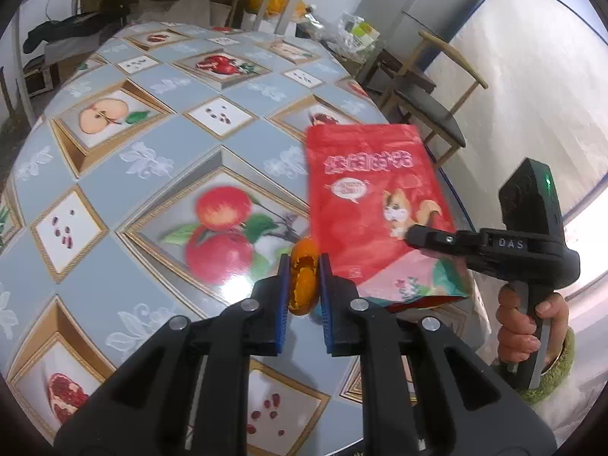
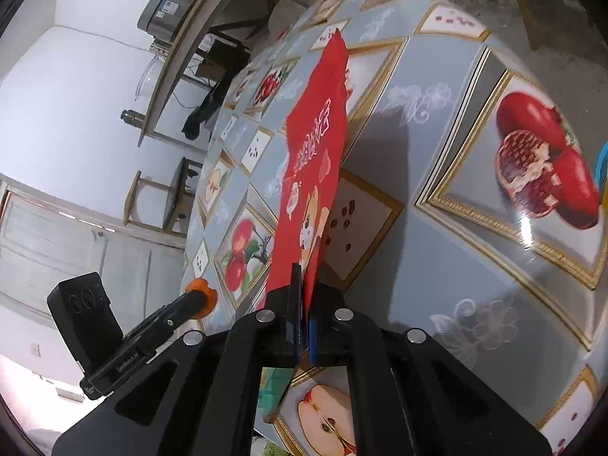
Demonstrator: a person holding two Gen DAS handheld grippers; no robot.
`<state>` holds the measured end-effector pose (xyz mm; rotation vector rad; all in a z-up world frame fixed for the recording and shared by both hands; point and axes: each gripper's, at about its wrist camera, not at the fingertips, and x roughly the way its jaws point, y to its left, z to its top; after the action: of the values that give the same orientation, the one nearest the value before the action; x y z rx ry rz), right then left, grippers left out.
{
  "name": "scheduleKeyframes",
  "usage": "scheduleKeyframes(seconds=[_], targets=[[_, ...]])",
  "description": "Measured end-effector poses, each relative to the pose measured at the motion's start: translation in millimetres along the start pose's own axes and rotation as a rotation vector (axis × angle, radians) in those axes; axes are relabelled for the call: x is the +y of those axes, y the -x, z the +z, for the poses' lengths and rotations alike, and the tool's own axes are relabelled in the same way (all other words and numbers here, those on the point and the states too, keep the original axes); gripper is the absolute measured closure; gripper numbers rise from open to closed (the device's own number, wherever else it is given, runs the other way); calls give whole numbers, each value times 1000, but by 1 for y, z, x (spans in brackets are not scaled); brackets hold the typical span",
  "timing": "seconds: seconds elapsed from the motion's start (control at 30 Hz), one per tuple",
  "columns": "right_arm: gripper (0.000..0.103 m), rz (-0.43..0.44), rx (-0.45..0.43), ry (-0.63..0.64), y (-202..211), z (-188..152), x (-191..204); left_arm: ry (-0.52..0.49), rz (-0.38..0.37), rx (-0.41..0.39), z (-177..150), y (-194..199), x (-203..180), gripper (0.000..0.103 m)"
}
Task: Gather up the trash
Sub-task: 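Lift the red snack bag with the right gripper while the left gripper holds the orange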
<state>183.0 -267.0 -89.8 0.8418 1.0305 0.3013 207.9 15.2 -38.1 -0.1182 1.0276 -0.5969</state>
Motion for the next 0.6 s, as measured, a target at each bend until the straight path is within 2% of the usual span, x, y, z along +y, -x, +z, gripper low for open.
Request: scheduleKeyframes(seconds=[0.27, 0.6], targets=[[100, -11, -50, 30, 23, 1, 2, 25, 16, -13, 2, 6, 10, 90], [100, 1, -63, 48, 32, -1, 7, 25, 24, -14, -1, 9, 10, 90]])
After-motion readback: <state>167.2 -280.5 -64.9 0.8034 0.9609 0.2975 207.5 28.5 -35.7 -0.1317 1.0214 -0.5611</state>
